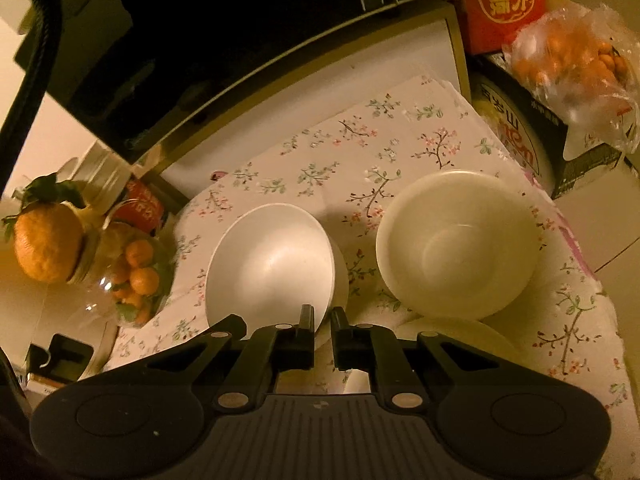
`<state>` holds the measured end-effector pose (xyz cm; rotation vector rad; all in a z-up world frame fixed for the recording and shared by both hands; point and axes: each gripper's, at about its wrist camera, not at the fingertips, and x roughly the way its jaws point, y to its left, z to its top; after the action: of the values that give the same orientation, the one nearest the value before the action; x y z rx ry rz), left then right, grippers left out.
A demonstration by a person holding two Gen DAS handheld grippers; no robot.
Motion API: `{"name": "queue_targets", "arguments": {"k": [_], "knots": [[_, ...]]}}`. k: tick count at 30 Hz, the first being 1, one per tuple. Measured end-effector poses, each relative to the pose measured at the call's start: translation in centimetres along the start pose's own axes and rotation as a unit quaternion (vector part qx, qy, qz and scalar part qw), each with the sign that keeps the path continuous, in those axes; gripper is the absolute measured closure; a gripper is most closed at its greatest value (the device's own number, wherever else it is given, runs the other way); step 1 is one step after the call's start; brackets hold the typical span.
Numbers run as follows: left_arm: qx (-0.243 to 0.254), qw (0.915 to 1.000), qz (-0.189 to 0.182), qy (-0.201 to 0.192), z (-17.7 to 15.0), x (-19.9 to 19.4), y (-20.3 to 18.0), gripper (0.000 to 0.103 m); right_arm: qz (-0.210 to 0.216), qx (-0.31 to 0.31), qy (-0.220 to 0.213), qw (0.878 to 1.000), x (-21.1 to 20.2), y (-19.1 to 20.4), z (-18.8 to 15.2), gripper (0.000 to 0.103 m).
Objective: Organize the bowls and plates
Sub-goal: 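Carry the white bowl with both tools and set it beside the plate stack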
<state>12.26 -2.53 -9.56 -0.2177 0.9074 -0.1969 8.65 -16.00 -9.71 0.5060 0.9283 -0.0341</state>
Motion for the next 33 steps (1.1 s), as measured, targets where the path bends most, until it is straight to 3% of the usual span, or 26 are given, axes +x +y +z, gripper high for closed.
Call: {"name": "queue_targets", "arguments": {"k": [21,33], "knots": [[0.038,0.9978,-0.022,-0.049,-4.9,-9.9,-1.3,0.094,0.028,-0.043,-0.041,0.998,-9.8,0.3,-5.7,0.095],[0.062,0.997,-0.02,-0.041,-9.0,-12.2,-2.0,0.094,0.019,-0.06,-0.038,0.997,-12.6,-0.8,-10.0,0.092]]}}
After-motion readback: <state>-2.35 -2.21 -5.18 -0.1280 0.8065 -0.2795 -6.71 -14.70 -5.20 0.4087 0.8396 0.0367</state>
